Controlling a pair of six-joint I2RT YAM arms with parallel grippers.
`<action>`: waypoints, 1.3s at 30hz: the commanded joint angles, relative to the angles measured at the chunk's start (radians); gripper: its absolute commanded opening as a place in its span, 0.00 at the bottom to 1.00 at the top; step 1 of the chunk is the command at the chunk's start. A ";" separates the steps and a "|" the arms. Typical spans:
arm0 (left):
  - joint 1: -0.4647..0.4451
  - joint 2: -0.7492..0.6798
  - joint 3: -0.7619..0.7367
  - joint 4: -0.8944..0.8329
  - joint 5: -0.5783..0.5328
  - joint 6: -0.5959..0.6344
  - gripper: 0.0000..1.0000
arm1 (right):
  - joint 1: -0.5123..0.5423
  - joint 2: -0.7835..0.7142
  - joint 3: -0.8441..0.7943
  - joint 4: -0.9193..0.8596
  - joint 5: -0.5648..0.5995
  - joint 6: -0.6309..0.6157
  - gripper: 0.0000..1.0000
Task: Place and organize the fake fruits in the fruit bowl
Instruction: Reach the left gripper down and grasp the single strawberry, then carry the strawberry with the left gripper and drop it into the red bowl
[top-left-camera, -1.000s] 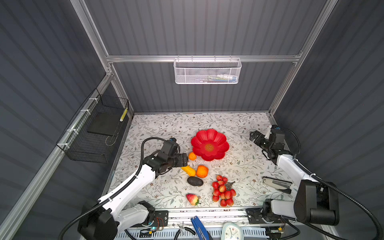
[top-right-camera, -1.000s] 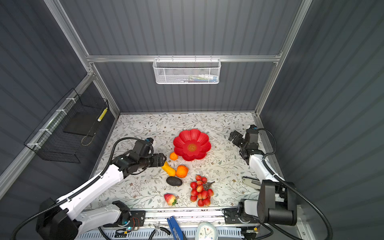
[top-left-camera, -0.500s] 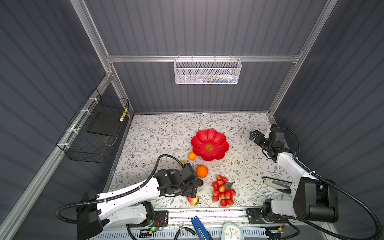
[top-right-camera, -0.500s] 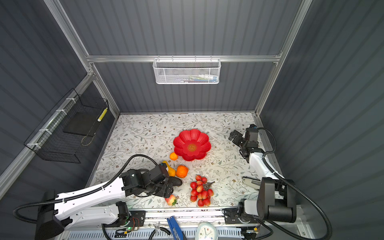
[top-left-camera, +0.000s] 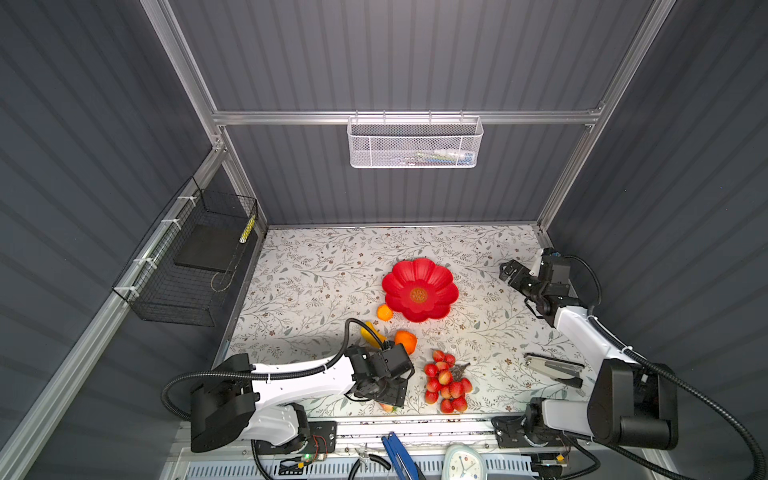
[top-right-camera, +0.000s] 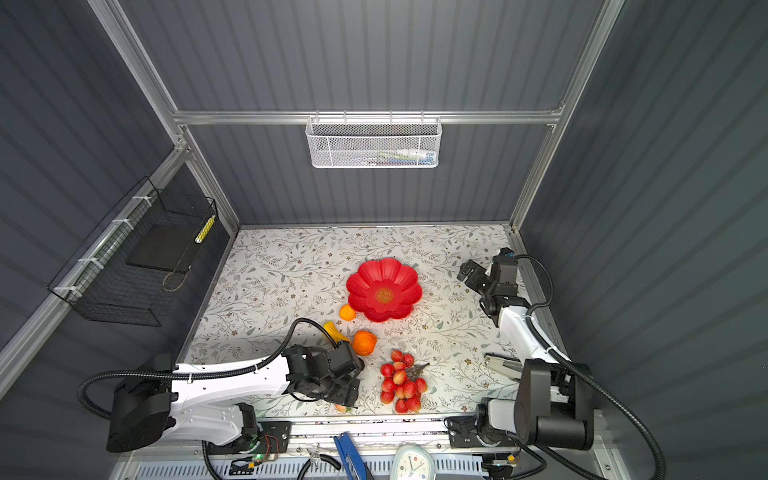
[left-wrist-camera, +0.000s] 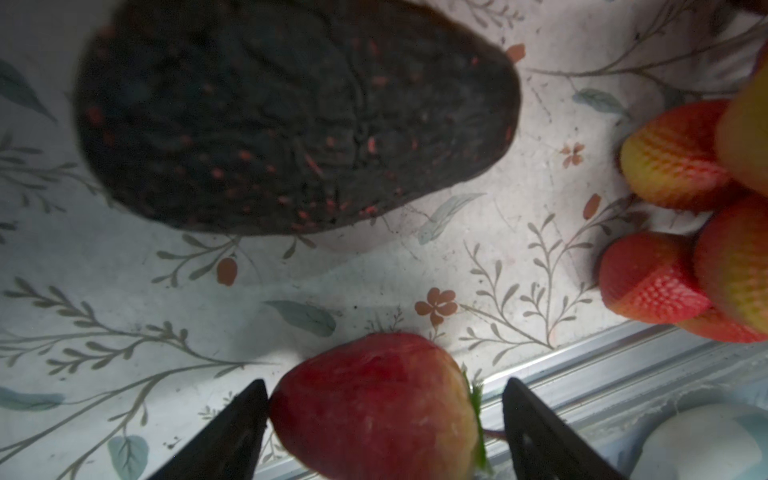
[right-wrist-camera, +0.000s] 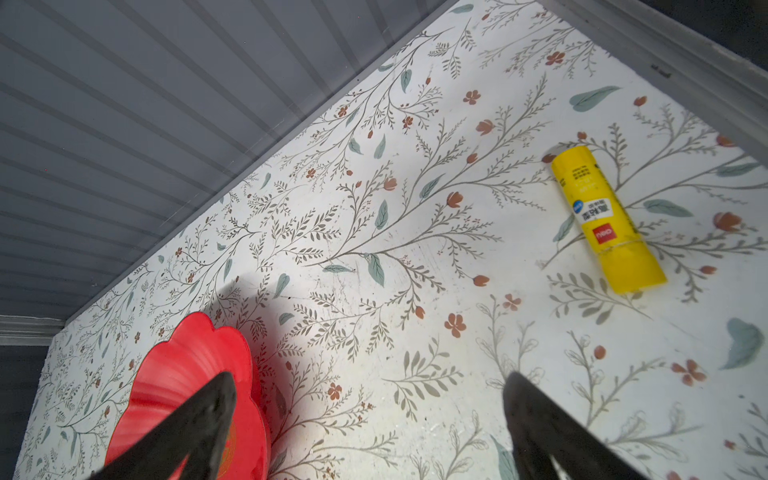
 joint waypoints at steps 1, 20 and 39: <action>-0.006 0.044 -0.006 0.002 0.037 -0.011 0.85 | 0.004 -0.002 -0.009 0.003 -0.005 -0.004 0.99; 0.210 0.043 0.448 -0.150 -0.136 0.368 0.44 | 0.004 0.018 0.021 0.004 -0.018 0.003 0.99; 0.508 0.894 1.169 0.067 -0.087 0.740 0.47 | 0.004 -0.191 -0.056 -0.150 -0.004 -0.046 0.99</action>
